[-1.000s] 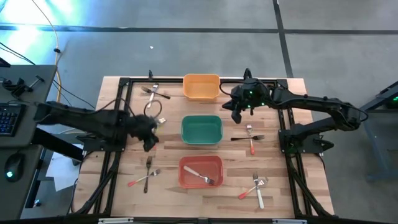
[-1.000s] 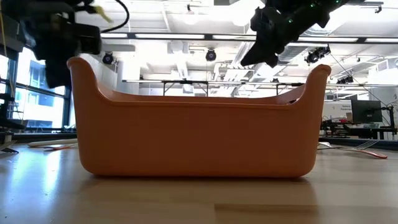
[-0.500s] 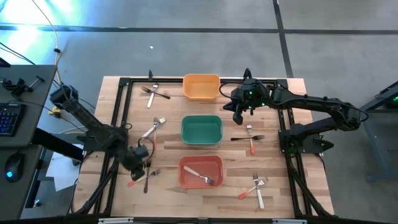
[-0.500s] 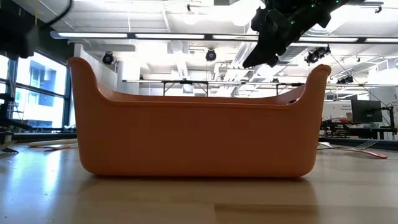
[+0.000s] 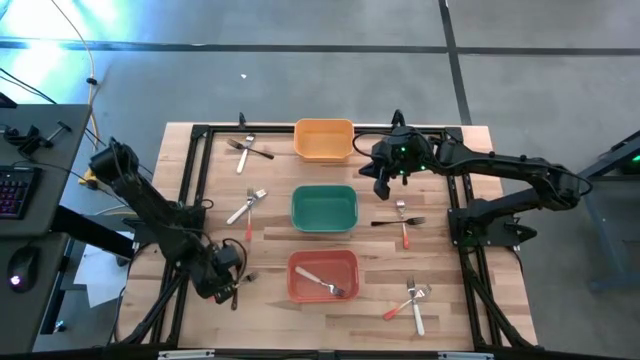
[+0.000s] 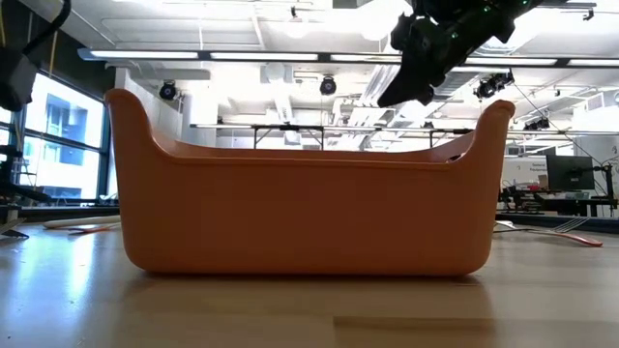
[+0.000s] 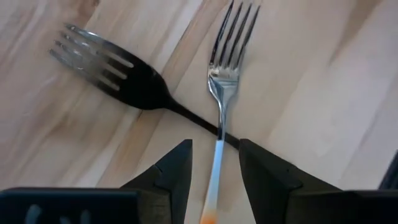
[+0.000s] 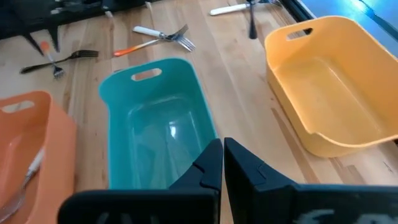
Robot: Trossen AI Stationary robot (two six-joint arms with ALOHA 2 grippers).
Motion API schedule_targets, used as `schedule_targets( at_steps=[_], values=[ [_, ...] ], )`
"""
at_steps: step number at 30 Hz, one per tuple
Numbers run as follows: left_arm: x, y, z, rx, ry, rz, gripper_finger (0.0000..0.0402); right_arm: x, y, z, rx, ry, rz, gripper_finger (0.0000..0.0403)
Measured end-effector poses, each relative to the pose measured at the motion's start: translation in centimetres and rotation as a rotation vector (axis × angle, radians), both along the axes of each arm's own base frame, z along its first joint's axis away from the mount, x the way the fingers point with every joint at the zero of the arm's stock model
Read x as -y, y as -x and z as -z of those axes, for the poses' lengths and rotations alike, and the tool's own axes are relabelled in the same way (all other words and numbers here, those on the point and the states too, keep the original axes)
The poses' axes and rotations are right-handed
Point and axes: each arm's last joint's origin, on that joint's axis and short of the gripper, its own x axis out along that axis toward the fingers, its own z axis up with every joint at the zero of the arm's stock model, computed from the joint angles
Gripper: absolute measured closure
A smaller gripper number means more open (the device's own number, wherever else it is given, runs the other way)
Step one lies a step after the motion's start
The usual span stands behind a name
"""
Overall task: Sort silverware by color (type)
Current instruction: Put the orange fork into the yellow bin
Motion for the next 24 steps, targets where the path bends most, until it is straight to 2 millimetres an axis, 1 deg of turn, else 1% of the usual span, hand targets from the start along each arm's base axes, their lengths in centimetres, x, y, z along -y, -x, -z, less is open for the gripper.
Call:
schedule_targets(
  at_steps=[12, 15, 19, 24],
  values=[
    [1.2, 0.1, 1.7, -0.031, -0.057, 0.057, 0.0278, 0.1, 0.0, 0.0, -0.006, 0.018, 0.019, 0.0403],
    [1.2, 0.1, 2.0, -0.040, -0.069, 0.057, 0.0286, 0.1, 0.0, 0.0, -0.007, 0.018, 0.021, 0.0403],
    [1.1, 0.2, 2.3, -0.058, -0.094, 0.060, 0.0318, 0.1, 0.0, 0.0, -0.007, 0.019, 0.020, 0.0403],
    [1.2, 0.1, 2.3, -0.056, -0.080, 0.057, 0.0378, 0.1, 0.0, 0.0, -0.007, 0.024, 0.026, 0.0403]
  ],
)
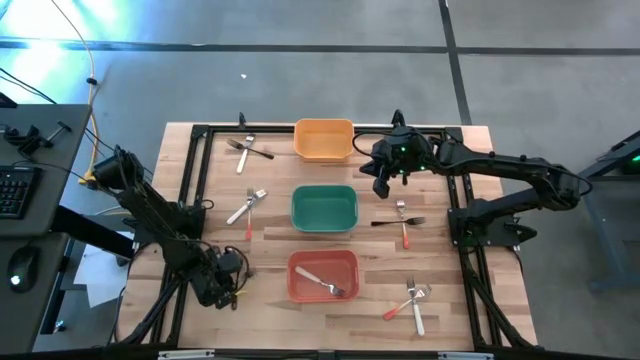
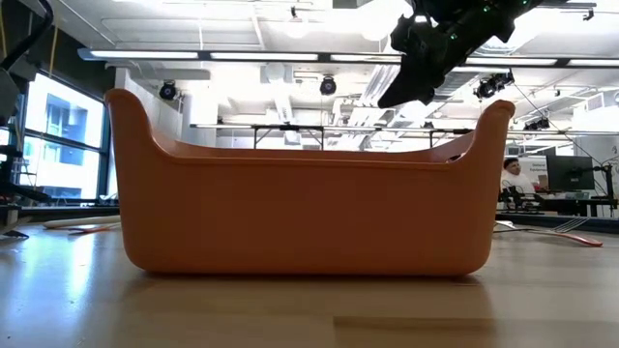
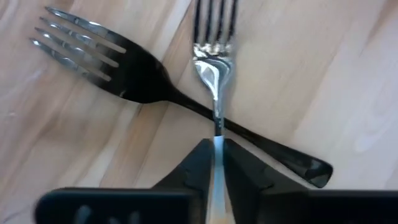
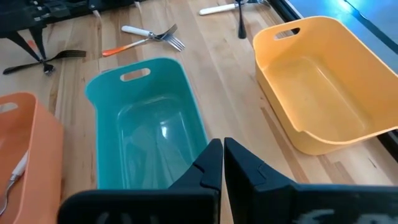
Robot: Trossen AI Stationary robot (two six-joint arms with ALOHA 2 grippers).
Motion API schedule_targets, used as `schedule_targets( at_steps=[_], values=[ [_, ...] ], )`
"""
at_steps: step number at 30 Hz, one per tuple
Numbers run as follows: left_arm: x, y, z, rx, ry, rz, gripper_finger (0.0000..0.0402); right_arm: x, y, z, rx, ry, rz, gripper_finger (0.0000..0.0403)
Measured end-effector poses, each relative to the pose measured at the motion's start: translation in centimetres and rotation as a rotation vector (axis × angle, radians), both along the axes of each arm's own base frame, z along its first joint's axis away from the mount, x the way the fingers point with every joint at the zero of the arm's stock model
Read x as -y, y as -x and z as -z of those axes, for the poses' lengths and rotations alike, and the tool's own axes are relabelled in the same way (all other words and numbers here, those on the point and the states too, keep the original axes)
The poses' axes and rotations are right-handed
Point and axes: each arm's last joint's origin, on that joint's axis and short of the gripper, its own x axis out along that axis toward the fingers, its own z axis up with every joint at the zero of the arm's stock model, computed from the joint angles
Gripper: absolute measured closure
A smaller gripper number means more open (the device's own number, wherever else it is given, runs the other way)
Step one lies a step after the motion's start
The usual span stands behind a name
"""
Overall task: Sort silverware by color (type)
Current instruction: Put the orange fork into the yellow bin
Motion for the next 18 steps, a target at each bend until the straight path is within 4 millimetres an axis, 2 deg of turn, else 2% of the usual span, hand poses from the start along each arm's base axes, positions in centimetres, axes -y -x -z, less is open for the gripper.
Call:
schedule_targets(
  at_steps=[2, 6, 10, 15, 18],
  values=[
    [0.2, -0.1, -0.1, 0.002, 0.033, -0.007, 0.0393, 0.0, 0.0, 0.0, -0.001, 0.007, -0.005, 0.0403],
    [0.5, -0.2, -0.8, -0.009, 0.086, 0.003, 0.0396, 0.0, 0.0, 0.0, -0.001, 0.016, -0.010, 0.0403],
    [0.5, -0.3, -2.9, -0.024, 0.169, 0.002, 0.0398, 0.0, 0.0, 0.0, -0.002, 0.021, -0.003, 0.0403],
    [-0.8, -0.1, -5.6, 0.009, 0.233, -0.057, 0.0399, 0.0, 0.0, 0.0, 0.001, 0.020, -0.002, 0.0403],
    [-2.4, -0.1, -7.4, 0.052, 0.248, -0.102, 0.0400, 0.0, 0.0, 0.0, 0.002, 0.004, 0.010, 0.0403]
  ],
)
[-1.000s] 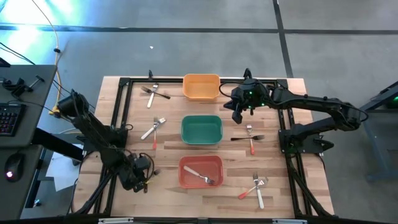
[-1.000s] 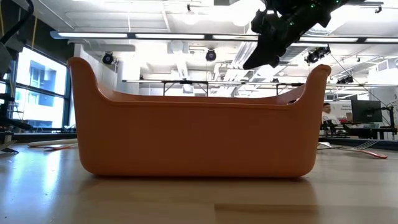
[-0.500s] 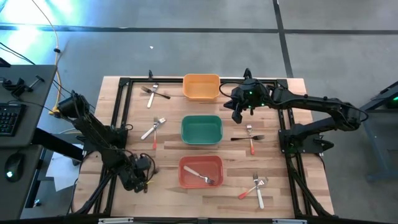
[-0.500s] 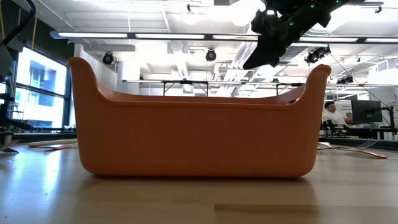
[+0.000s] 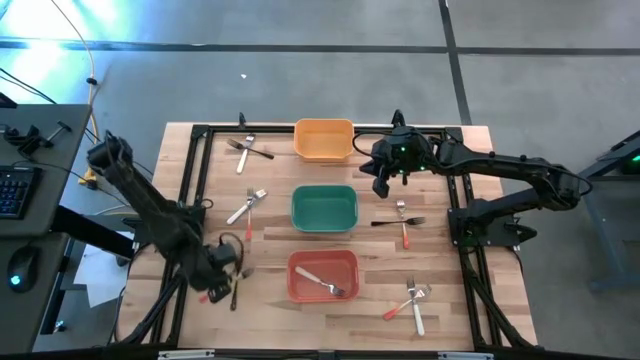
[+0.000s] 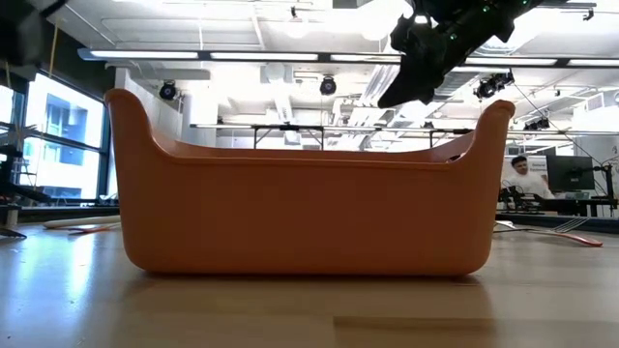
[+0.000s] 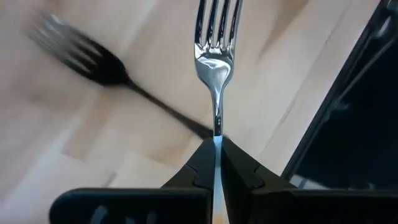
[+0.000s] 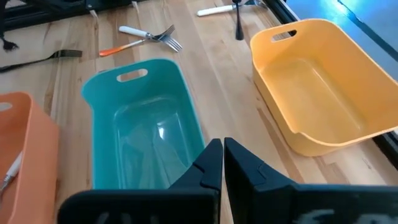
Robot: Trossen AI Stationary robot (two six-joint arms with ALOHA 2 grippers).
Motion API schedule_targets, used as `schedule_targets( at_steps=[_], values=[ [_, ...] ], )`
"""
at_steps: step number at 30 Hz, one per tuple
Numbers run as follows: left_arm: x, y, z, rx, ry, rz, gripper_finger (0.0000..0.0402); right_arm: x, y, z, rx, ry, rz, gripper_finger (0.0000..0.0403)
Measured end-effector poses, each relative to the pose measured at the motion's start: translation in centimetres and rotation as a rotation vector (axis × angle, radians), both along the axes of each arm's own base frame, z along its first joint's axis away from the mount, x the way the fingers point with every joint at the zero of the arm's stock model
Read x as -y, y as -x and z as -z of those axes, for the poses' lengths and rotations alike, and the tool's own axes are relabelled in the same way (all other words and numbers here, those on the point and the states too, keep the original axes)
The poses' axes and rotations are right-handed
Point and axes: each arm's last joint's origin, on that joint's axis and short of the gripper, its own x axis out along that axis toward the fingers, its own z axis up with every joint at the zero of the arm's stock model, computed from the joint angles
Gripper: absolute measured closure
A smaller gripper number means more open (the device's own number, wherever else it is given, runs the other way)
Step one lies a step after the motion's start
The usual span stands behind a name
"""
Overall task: Sort silverware by color (type)
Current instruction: Put the orange fork into the yellow bin
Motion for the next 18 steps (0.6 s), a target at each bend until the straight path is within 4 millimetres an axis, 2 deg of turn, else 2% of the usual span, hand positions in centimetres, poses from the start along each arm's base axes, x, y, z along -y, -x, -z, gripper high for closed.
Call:
schedule_targets(
  at_steps=[7, 13, 18],
  values=[
    [-5.9, -1.0, -3.3, 0.076, -0.082, -0.155, 0.0401, -0.1, 0.2, -0.3, 0.022, -0.034, 0.033, 0.0403],
    [-11.1, -3.6, -5.3, 0.147, -0.200, -0.157, 0.0401, -0.1, 0.6, -0.9, 0.043, -0.034, 0.090, 0.0403],
    [-16.8, -6.1, -6.9, 0.217, -0.338, -0.212, 0.0401, -0.1, 0.7, -1.1, 0.056, -0.048, 0.101, 0.0403]
  ],
)
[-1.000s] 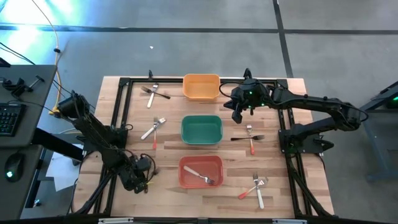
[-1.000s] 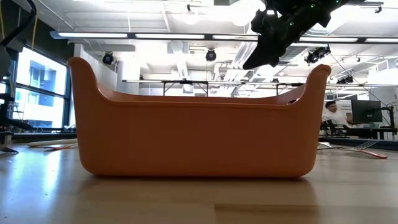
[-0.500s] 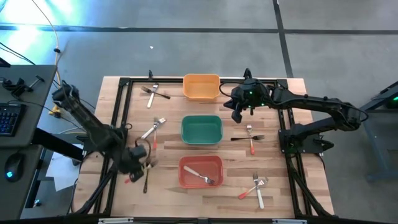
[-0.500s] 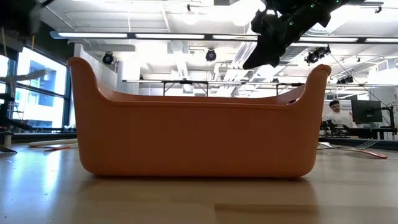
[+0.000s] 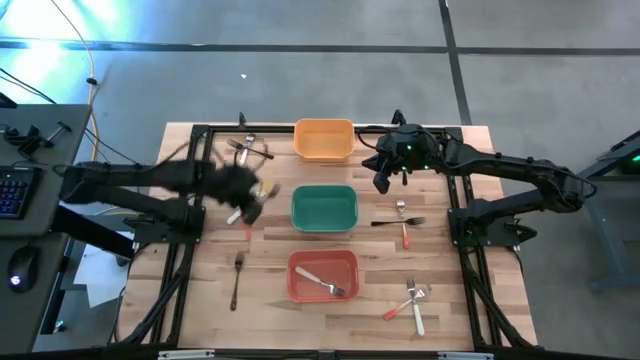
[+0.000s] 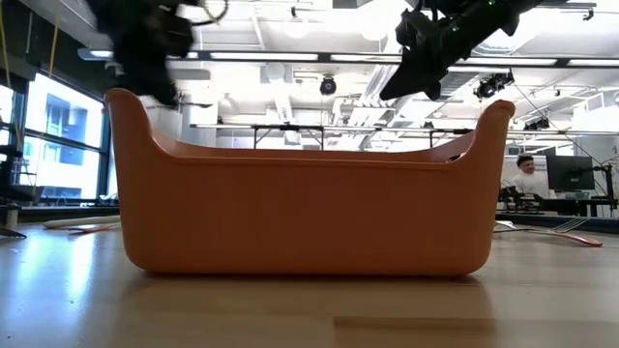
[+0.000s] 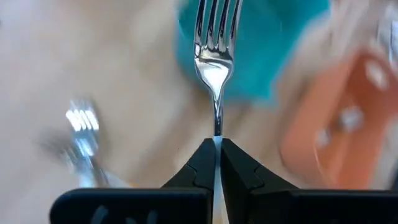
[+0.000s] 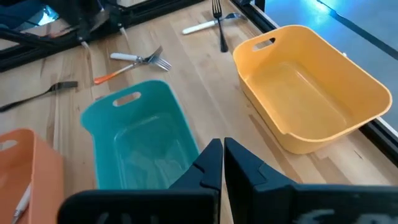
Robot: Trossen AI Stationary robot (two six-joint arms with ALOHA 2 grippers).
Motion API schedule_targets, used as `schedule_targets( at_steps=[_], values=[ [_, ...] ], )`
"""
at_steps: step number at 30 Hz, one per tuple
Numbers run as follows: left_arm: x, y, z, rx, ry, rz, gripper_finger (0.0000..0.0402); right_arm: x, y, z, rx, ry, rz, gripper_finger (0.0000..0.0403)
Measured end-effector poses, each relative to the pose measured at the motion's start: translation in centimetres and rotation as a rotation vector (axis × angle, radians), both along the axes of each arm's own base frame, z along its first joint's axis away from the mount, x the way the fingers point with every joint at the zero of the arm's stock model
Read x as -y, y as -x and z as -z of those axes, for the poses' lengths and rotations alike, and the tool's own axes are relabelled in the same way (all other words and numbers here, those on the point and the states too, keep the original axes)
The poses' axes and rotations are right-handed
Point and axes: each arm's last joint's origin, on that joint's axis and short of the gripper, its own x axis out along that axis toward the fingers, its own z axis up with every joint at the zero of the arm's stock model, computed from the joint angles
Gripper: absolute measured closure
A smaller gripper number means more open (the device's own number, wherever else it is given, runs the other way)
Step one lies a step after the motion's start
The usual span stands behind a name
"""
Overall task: Sort silverware by color (type)
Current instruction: Put the orange fork into the yellow bin
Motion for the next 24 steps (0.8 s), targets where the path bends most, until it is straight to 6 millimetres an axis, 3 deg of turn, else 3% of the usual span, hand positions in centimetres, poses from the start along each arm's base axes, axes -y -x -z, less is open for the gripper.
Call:
schedule_targets(
  at_steps=[8, 16, 24],
  values=[
    [-9.2, -5.0, -1.3, 0.086, -0.164, 0.054, 0.0402, 0.1, 0.1, -0.1, -0.002, 0.008, 0.043, 0.0403],
    [-16.2, -11.0, -1.7, 0.105, -0.270, 0.180, 0.0401, 0.1, 0.1, -0.1, -0.002, 0.006, 0.057, 0.0403],
    [-21.6, -15.8, 0.8, 0.071, -0.304, 0.246, 0.0401, 0.2, 0.1, -0.1, -0.008, 0.023, 0.082, 0.0403]
  ],
)
